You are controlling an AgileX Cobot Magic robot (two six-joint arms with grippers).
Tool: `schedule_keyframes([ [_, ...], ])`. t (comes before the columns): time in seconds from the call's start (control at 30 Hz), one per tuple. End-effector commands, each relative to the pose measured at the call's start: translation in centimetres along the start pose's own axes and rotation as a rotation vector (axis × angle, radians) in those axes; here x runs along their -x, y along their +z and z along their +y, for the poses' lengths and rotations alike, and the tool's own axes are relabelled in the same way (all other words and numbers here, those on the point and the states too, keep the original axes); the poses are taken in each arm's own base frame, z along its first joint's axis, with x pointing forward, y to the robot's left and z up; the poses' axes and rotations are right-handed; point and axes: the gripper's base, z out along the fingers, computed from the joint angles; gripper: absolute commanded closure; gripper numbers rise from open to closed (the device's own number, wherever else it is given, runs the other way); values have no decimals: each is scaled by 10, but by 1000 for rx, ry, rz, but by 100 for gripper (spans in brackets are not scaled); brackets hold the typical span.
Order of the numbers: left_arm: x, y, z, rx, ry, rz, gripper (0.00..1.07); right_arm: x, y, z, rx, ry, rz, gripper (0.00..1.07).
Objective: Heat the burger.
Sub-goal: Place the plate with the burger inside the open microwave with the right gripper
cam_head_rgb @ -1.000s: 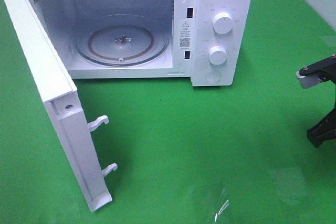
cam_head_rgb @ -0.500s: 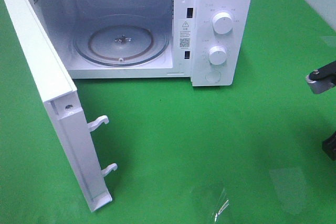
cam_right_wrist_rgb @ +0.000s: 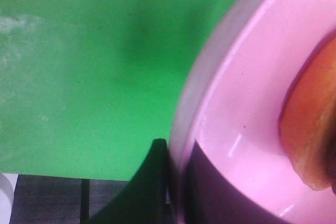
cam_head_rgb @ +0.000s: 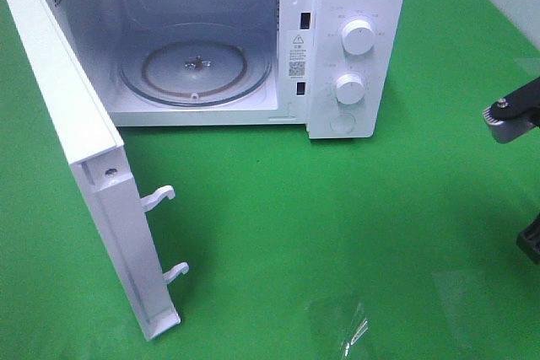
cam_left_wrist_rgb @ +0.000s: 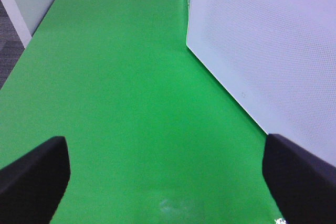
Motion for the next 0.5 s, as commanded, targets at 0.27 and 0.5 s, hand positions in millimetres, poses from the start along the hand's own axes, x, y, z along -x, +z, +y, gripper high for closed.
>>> schedule_keyframes([
  [0.27, 0, -2, 0, -3, 2, -29, 16, -1, -13, 14, -68, -139, -50, 107],
  [0.5, 0, -2, 0, -3, 2, -29, 16, -1, -19, 26, -60, -199, -80, 107],
])
